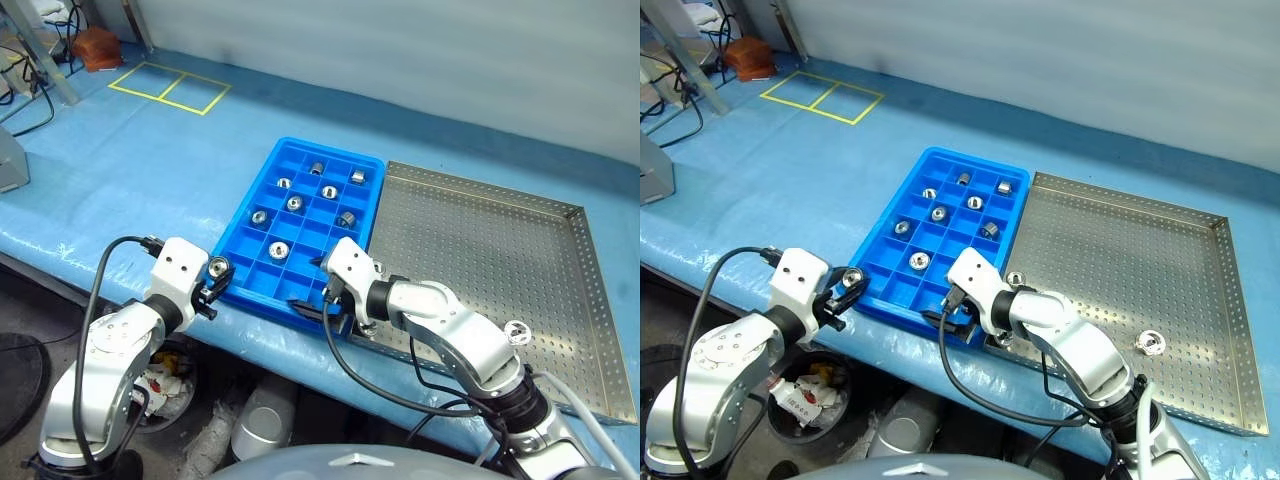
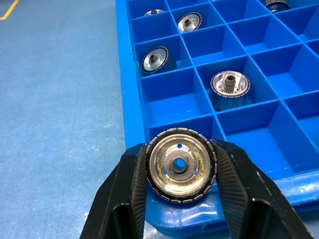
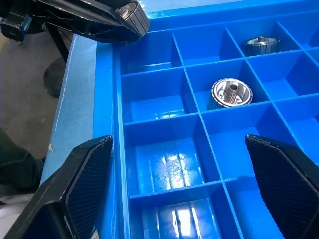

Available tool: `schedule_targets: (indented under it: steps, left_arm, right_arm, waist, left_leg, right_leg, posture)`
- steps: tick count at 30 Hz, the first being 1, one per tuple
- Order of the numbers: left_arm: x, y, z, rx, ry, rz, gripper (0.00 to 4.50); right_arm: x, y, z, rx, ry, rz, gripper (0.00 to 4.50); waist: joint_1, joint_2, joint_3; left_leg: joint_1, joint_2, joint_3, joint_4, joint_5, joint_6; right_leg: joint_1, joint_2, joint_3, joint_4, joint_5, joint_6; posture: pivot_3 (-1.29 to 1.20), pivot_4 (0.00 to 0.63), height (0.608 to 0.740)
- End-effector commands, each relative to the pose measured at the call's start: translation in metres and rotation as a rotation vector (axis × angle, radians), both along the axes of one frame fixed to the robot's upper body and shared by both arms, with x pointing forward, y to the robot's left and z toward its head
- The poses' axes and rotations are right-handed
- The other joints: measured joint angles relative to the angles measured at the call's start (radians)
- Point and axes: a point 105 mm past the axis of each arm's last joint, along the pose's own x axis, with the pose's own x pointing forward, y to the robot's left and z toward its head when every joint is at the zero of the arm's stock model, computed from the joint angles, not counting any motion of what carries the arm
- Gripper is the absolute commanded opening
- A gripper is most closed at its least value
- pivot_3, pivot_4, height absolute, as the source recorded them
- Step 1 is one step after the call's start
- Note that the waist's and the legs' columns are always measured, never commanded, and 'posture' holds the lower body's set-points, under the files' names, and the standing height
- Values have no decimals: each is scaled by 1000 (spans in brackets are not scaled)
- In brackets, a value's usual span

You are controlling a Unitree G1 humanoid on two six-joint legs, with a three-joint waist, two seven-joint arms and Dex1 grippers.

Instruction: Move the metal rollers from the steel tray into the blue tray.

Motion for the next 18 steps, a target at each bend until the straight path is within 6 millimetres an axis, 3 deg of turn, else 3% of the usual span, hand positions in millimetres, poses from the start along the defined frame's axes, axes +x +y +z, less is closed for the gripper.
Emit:
schedule_targets:
  steps: [1,5,14,18]
  left_arm:
    - [8,-1,6,-1,-25,-7,1670]
    - [15,-8,7,-17,-23,-44,1670]
    - [20,-28,29,-130,-81,-159,4480]
    - [23,-43,43,-200,-135,-230,4480]
  right_arm:
    - [-1,-2,13,30,-48,-21,4500]
    - [-1,-7,13,32,-49,-54,4500]
    - [-3,-24,17,42,-61,-143,4500]
    - [-3,-46,25,43,-90,-224,4500]
  waist:
    - [10,0,0]
    - [19,0,0]
    - [7,0,0]
    - [1,0,0]
  left_leg:
    - [-1,1,0,0,0,0]
    - [-1,2,0,2,0,-1]
    - [-2,2,1,3,0,-1]
    - [-2,1,1,3,0,-1]
  right_leg:
    - [-1,1,0,0,0,1]
    - [-1,2,-1,0,-1,-1]
    - [-1,1,-1,-1,-1,-1]
    - [-1,1,-1,-1,0,-1]
  posture:
    - [459,150,740]
    - [430,150,740]
    - [364,150,740]
    - [332,150,740]
